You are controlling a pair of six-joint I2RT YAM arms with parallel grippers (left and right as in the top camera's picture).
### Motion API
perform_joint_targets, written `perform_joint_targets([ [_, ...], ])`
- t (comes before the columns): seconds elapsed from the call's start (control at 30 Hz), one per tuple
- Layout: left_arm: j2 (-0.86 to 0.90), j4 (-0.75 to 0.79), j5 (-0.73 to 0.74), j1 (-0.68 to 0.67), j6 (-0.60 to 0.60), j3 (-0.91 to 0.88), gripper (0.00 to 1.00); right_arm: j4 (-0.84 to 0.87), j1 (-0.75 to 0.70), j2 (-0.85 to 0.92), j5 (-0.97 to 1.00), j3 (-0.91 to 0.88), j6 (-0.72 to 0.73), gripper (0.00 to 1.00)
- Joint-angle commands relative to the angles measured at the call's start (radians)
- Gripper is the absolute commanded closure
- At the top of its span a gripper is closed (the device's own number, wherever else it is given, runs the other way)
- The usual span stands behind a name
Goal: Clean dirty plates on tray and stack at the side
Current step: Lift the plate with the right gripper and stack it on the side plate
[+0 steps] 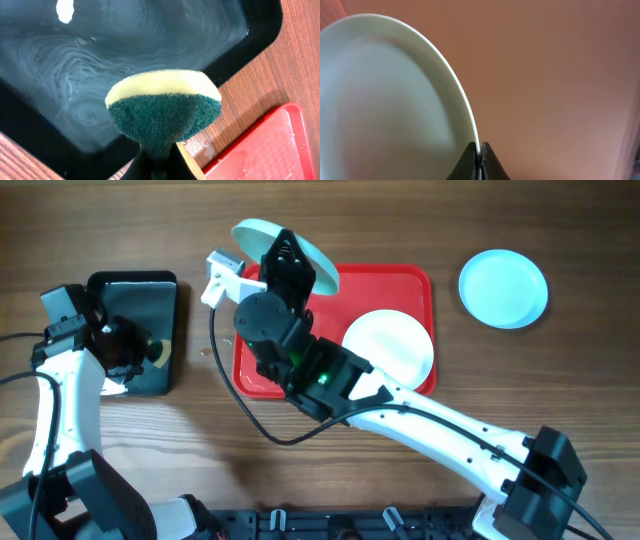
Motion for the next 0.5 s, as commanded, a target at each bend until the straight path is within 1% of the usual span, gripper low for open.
perform_joint_targets([
  [0.0,-0.018,0.000,0.011,0.004,-0.006,-0.005,0.96,-0.296,-0.167,0.006,-0.357,0.010,0.669,0.96],
  [0.03,-0.018,0.000,0.011,0.004,-0.006,-0.006,0.96,-0.412,-0.256,0.018,-0.597,0.010,0.801,0.96],
  [0.07,-0.018,-0.002,0.011,0.004,-0.006,-0.006,0.96,-0.480,-0.326,0.024,-0.748,0.010,0.935,0.95],
  [0.1,-0.018,-0.005,0.011,0.003,-0.006,-0.006,0.96,-0.523,-0.382,0.024,-0.842,0.010,1.040,0.96],
  [0.13,-0.018,-0.008,0.012,0.003,-0.006,-0.007,0.96,-0.563,-0.497,0.024,-1.014,0.010,1.180,0.96],
  [0.17,-0.018,-0.007,0.011,0.003,-0.006,-0.008,0.96,-0.568,-0.562,0.024,-1.094,0.010,1.211,0.96],
  [0.23,-0.018,-0.007,0.011,0.003,-0.006,-0.011,0.96,-0.581,-0.681,0.024,-1.175,0.010,1.259,0.96],
  [0.37,-0.018,-0.007,0.011,0.003,-0.006,-0.017,0.96,-0.645,-0.935,0.029,-1.221,0.010,1.335,0.96],
  [0.47,-0.018,-0.007,0.011,0.003,-0.006,-0.018,0.96,-0.723,-1.118,0.045,-1.221,0.010,1.340,0.96],
])
